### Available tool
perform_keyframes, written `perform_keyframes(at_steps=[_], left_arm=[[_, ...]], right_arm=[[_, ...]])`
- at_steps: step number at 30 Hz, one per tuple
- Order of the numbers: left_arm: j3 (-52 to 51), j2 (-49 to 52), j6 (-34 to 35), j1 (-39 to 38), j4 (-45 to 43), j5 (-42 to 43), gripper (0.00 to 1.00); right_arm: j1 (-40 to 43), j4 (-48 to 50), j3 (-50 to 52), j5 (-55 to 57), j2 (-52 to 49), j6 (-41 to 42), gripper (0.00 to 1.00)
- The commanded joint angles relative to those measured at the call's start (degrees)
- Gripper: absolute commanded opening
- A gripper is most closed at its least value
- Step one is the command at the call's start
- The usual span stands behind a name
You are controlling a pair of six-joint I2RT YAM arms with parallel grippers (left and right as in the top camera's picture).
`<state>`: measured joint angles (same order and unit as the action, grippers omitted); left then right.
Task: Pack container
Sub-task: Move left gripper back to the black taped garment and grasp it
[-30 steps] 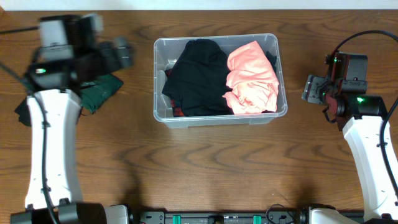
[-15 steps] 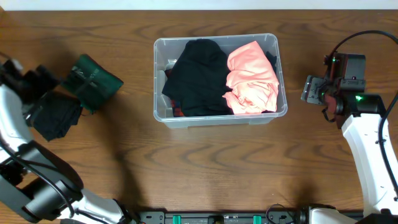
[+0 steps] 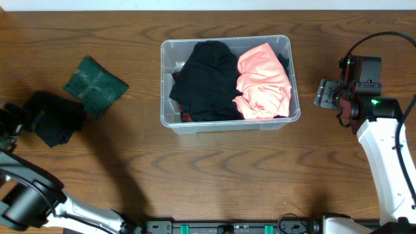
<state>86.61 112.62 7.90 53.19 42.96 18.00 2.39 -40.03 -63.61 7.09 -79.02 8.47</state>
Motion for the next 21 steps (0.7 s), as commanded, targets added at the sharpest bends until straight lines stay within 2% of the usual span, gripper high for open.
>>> perform_keyframes(at_steps=[1,7,13,17,19,21], left_arm=[[-1.05,4.02,-1.9,-0.35,-0.15,6.34,0.98],[-1.05,8.79,-1.88,-0.63,0.0,7.39,0.98],[-1.05,9.11,-2.99,-1.53,-2.16,16.7,0.99],[-1.05,9.11,-3.26,-2.4,-2.12,16.72,0.96],[-1.05,9.11,-3.89,-2.73,-2.12,16.72,0.9],[-1.05,9.11,-3.87,-2.82,-2.08,16.72,0.81]], right_arm=[[0.44,-0.2,0.2,-0.07,-0.11,-0.87,0.76],[0.44,-0.28,0.2,-0.07,-0.11,-0.85,0.76],[0.42,-0.55,0.2,-0.09,-0.11,-0.83,0.76],[0.42,-0.55,0.2,-0.07,-0.11,-0.85,0.75],[0.42,-0.55,0.2,-0.07,-0.11,-0.85,0.76],[0.42,-0.57,0.2,-0.07,-0.11,-0.85,0.76]])
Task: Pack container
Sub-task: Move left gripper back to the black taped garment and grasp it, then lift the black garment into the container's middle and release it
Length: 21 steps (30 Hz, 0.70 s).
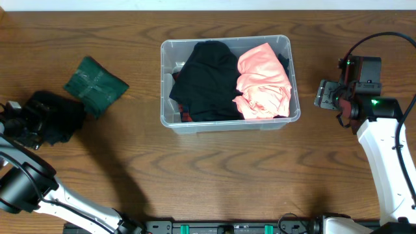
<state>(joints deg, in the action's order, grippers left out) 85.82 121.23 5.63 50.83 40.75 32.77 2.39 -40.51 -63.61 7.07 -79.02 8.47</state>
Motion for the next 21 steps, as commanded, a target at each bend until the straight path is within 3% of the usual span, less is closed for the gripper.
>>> perform_keyframes(at_steps=[1,4,13,17,21], left_arm=[[-0.26,0.5,-1.57,-0.46,0.17,1.97,0.74],[-0.26,0.5,-1.57,-0.44,0.33,1.97,0.59],[-0.26,-4.24,-1.53,-0.46,1.62,1.97,0.35],[-0.26,-10.69,-1.53,-0.46,1.99,1.99,0.06],[-0.26,-19.39,-0.59,-1.07,2.25,3.67,0.06]], right_arm=[[0.42,-0.17,0.2,-0.04,-0.11,-0.85,0.76],[0.42,-0.44,0.2,-0.04,-0.11,-0.85,0.76],[0.44,-0.83,0.2,-0.02,-0.11,-0.87,0.76],[0.42,-0.81,0.2,-0.04,-0.11,-0.87,0.76],[0.44,-0.61,0.2,-0.04,-0.11,-0.87,0.76]])
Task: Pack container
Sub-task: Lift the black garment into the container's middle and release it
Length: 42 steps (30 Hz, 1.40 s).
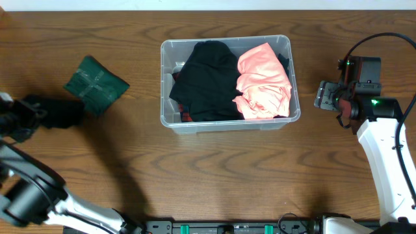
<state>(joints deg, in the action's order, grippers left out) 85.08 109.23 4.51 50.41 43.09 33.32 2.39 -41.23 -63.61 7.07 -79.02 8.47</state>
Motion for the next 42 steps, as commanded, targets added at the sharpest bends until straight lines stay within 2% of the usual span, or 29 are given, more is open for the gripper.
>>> perform_keyframes(at_steps=[1,6,11,17,22,25,32,33,37,38,42], left_arm=[[0.48,-9.44,0.61,-1.11,-0.15,4.31,0.06],[0.48,-19.56,0.7,-8.52,-0.35,7.69,0.06],[0.48,-25.18,-0.22,-25.38,-0.37,7.65,0.06],[0.48,-24.06,-6.25,-48.26,-0.39,7.65,0.06],[0.48,-19.98,-13.88,-61.48,-0.37,7.65,0.06],[0.48,-16.5,-17.42,-65.83,-0.96,7.65,0.06],[0.48,-7.21,-17.77,-68.61,-3.61,7.63,0.06],[0.48,-5.9,-17.75,-68.61,-3.43,7.63,0.08],[0.5,-3.65,-17.57,-67.65,-2.16,7.13,0.9],[0.85,-4.09,-17.03,-66.93,-1.53,5.9,0.98],[5.14,-8.26,-15.02,-62.31,3.39,-4.22,0.98]], right_arm=[[0.42,0.15,0.2,-0.04,-0.11,-0.87,0.76],[0.44,0.37,0.2,-0.04,-0.11,-0.85,0.76],[0.42,0.42,0.2,-0.07,-0.11,-0.83,0.76],[0.42,0.28,0.2,-0.07,-0.11,-0.83,0.76],[0.42,0.31,0.2,-0.98,-0.11,-0.85,0.76],[0.42,0.28,0.2,-1.33,-0.11,-0.85,0.76],[0.44,0.28,0.2,-1.31,-0.11,-0.85,0.76],[0.44,0.28,0.2,-1.31,-0.11,-0.85,0.76],[0.42,0.11,0.2,-1.31,-0.11,-0.85,0.76],[0.44,0.04,0.2,-1.33,-0.11,-0.85,0.76],[0.44,0.04,0.2,-1.31,-0.11,-0.85,0.76]])
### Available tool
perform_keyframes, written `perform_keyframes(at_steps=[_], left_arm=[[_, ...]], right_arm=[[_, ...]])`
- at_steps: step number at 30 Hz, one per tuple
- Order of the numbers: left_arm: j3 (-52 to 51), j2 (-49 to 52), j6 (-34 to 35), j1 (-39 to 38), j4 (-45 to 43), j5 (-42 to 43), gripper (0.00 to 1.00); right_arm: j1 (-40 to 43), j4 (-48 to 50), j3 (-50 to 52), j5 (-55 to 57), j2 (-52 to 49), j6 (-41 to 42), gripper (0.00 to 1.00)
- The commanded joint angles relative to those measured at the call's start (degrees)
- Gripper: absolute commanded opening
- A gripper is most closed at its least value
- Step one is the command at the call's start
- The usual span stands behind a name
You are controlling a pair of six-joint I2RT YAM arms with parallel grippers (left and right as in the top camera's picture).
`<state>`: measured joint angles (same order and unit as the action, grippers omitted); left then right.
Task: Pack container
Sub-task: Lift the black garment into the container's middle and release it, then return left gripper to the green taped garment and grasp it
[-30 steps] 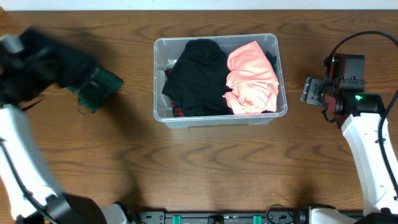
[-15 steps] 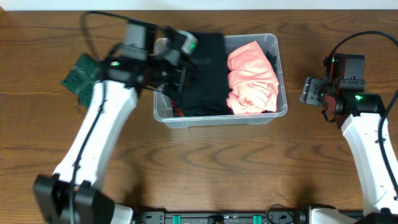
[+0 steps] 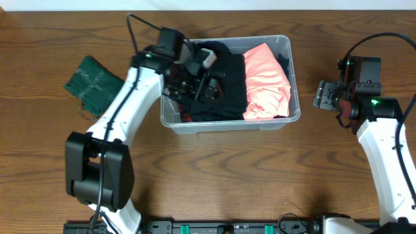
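Note:
The clear plastic container [image 3: 166, 117] stands at the table's centre. Black clothing [image 3: 227, 91] fills its left and middle, and a pink garment [image 3: 265, 78] lies on the right side. My left gripper [image 3: 203, 81] is down inside the container's left half, on the black clothing; dark fingers against dark cloth hide whether it holds anything. A folded dark green cloth [image 3: 94, 83] lies on the table left of the container. My right gripper [image 3: 323, 93] hovers right of the container, holding nothing visible.
The left arm [image 3: 130, 97] stretches diagonally from the front left across the table to the container, passing close to the green cloth. The right arm [image 3: 383, 149] runs along the right edge.
My left gripper was at the far left edge with a black garment. It is now inside the container's left half, and that garment no longer lies on the table. The right arm stayed put.
A black garment lay at the far left, beside the green cloth, with my left gripper at it. It then looked bunched and lifted at the table's edge. Now the left spot is bare and the gripper sits in the container on black clothing.

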<state>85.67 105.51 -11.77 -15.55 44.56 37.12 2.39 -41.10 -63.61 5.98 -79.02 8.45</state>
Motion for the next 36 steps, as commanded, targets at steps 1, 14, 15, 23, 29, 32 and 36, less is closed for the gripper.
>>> perform_keyframes(at_steps=[1,14,15,23,29,32,36], left_arm=[[5.16,-5.53,1.62,4.46,2.51,-9.57,0.98],[5.07,-17.64,7.72,30.36,2.99,-26.05,0.98],[4.39,-16.52,8.96,32.85,2.91,-26.03,0.98],[3.43,-1.55,13.6,44.63,1.6,-25.66,0.98],[3.43,8.41,10.49,46.4,-3.58,-15.65,0.98],[3.43,12.09,9.9,46.23,-6.05,-11.37,0.98],[3.43,16.15,9.94,45.97,-6.69,-10.54,0.98]], right_arm=[[0.44,-0.09,0.2,-0.22,-0.11,-0.83,0.76],[0.44,-0.09,0.2,-0.22,-0.11,-0.83,0.76],[0.42,-0.09,0.2,-0.22,-0.11,-0.85,0.76],[0.44,-0.46,0.2,-0.22,-0.11,-0.85,0.76],[0.31,-0.48,0.22,-0.24,-0.11,-0.85,0.76],[0.31,-0.52,0.24,-0.24,-0.11,-0.83,0.76],[0.31,-0.52,0.24,-0.24,-0.11,-0.83,0.76]])
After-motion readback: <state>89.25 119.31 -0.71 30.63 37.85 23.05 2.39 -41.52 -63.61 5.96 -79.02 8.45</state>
